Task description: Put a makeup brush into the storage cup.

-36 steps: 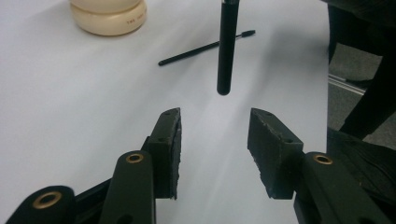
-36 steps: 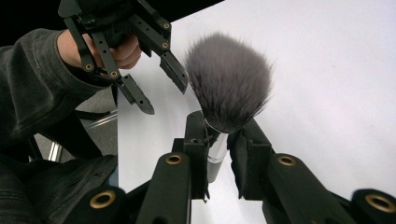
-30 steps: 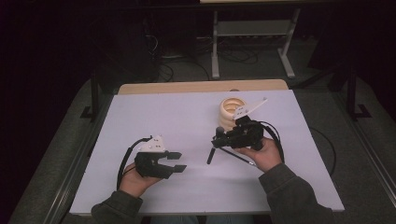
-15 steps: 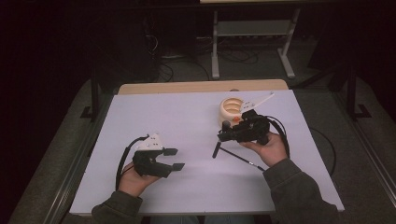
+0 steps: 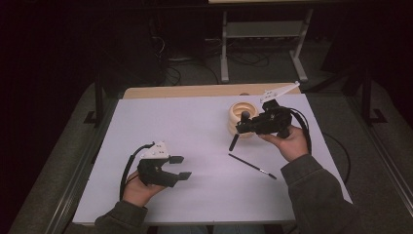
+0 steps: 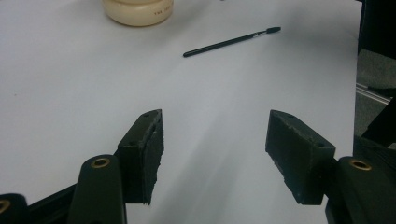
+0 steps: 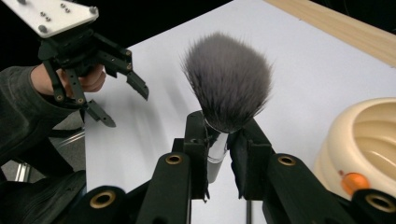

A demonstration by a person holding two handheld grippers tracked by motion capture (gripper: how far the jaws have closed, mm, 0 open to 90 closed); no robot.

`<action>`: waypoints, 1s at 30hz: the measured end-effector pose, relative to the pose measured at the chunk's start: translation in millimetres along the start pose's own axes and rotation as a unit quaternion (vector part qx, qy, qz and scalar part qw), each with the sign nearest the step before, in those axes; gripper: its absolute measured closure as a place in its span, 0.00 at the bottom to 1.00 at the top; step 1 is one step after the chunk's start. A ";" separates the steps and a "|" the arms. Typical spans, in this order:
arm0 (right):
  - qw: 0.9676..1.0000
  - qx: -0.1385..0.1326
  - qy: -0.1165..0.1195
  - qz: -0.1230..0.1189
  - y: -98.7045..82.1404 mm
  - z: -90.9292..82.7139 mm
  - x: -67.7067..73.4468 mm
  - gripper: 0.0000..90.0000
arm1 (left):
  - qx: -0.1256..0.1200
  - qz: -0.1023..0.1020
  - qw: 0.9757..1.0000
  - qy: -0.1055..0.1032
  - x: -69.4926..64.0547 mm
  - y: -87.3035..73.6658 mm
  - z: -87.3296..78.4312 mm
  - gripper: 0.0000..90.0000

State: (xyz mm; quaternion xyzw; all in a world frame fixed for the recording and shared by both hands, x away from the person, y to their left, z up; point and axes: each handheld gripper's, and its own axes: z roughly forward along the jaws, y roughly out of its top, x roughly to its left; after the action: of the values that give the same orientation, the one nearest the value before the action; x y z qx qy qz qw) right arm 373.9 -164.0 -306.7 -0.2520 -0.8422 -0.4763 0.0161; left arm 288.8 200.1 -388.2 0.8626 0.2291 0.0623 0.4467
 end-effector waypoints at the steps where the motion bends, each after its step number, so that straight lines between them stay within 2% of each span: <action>1: 1.000 0.000 0.000 0.001 1.1 -0.6 -1.2 0.84 | 0.000 0.000 1.000 0.000 0.0 0.0 0.0 0.40; 16: 1.000 -0.002 -0.026 -0.003 21.5 -13.5 -7.3 0.84 | -0.004 -0.004 1.000 0.004 1.8 -1.7 -3.3 0.38; 30: 0.998 -0.015 -0.062 -0.001 43.7 -34.6 -20.9 0.84 | -0.006 -0.010 1.000 0.002 4.3 -2.7 -4.0 0.37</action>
State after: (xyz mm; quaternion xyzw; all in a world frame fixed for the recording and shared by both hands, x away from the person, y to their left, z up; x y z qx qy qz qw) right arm 404.0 -182.3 -258.7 -0.2801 -0.8348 -0.4723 -0.0401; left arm 290.5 206.3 -388.4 0.8572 0.2387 0.0612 0.4522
